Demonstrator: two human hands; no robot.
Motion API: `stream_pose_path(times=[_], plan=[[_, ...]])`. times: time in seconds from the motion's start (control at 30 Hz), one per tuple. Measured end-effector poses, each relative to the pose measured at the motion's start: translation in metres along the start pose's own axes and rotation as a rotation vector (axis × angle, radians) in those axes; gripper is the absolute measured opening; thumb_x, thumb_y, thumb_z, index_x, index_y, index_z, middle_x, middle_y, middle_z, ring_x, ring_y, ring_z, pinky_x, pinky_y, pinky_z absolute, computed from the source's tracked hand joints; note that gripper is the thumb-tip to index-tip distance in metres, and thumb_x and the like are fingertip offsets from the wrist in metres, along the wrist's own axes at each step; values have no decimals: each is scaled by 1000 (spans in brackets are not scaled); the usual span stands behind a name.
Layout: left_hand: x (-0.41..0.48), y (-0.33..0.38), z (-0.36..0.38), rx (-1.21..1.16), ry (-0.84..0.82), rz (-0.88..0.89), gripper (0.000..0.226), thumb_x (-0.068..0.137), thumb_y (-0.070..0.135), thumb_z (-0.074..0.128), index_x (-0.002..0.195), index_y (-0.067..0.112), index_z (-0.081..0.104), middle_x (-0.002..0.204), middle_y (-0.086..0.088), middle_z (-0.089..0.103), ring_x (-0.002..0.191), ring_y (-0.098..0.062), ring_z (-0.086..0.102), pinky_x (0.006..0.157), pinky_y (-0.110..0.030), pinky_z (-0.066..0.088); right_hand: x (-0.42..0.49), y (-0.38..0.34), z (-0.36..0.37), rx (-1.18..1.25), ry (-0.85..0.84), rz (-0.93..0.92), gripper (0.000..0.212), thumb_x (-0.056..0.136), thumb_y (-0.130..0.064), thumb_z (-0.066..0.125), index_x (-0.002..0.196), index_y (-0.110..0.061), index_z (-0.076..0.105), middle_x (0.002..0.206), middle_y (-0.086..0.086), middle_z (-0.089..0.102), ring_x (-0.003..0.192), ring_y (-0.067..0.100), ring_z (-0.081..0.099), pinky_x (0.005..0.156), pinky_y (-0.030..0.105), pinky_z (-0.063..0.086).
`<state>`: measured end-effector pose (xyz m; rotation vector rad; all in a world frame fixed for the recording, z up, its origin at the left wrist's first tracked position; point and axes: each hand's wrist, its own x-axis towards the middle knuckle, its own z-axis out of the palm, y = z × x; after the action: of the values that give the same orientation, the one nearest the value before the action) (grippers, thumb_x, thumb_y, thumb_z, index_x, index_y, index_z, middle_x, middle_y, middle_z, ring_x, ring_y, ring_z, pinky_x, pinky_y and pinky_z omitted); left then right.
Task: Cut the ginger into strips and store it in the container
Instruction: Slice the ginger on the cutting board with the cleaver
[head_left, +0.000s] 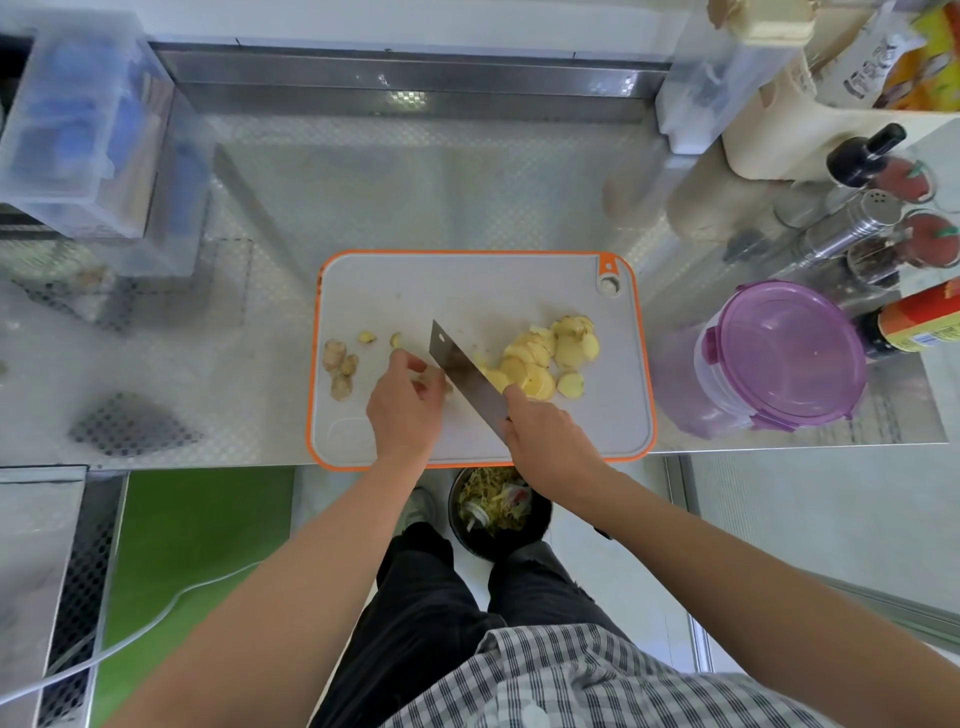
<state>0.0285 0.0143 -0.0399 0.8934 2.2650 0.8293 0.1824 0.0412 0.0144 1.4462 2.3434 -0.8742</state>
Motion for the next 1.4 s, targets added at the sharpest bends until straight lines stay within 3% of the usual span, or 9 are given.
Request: stream_pose_path(times=[0.2,0.3,0.43,0.63,0.97,1.13,1.4], plan=[[-12,-8,-3,-218,-55,-20,6,86,30,68,87,26,64,66,3,67,64,-18,66,70,-44,55,-2,-4,4,90,-6,1,6,98,-10,37,103,-12,34,72,7,47,65,29,47,54,35,35],[-20,-12,-4,-351,-77,-73,7,83,30,73,84,31,66,66,2,69,64,-18,69,70,-48,58,-3,-6,11,95,-9,21,10,98,-10,37,108,-10,35,72,9,49,63,27,45,49,33,31],[-27,-12,-1,-400,-62,-96,9,83,29,74,84,30,65,70,1,70,62,-18,70,70,-48,58,-6,-7,14,92,-20,25,15,99,-11,36,114,-8,35,73,9,50,65,28,47,53,34,35],[-28,-6,4,-405,-11,-192,25,79,23,79,94,11,63,73,-1,69,72,-22,70,71,-46,59,-7,-5,-1,172,75,8,5,101,-17,35,100,-11,34,66,5,46,59,26,44,47,32,25],[-23,-5,11,-309,15,-244,25,77,30,76,90,9,70,74,-3,72,76,-21,70,80,-41,55,-15,-12,-4,42,31,-2,7,96,-8,36,103,-11,35,77,9,49,66,30,47,57,36,36],[-23,0,9,-272,27,-244,11,78,26,75,77,17,69,73,-3,72,72,-23,70,76,-38,55,-20,-11,-5,17,19,25,13,95,-4,36,99,-15,30,68,4,43,66,29,48,55,36,36],[-24,4,6,-218,33,-215,13,78,26,75,71,16,72,68,-3,70,71,-22,68,71,-35,53,-18,-16,-3,10,43,36,15,95,-4,36,95,-16,28,68,3,42,65,27,45,54,35,34]])
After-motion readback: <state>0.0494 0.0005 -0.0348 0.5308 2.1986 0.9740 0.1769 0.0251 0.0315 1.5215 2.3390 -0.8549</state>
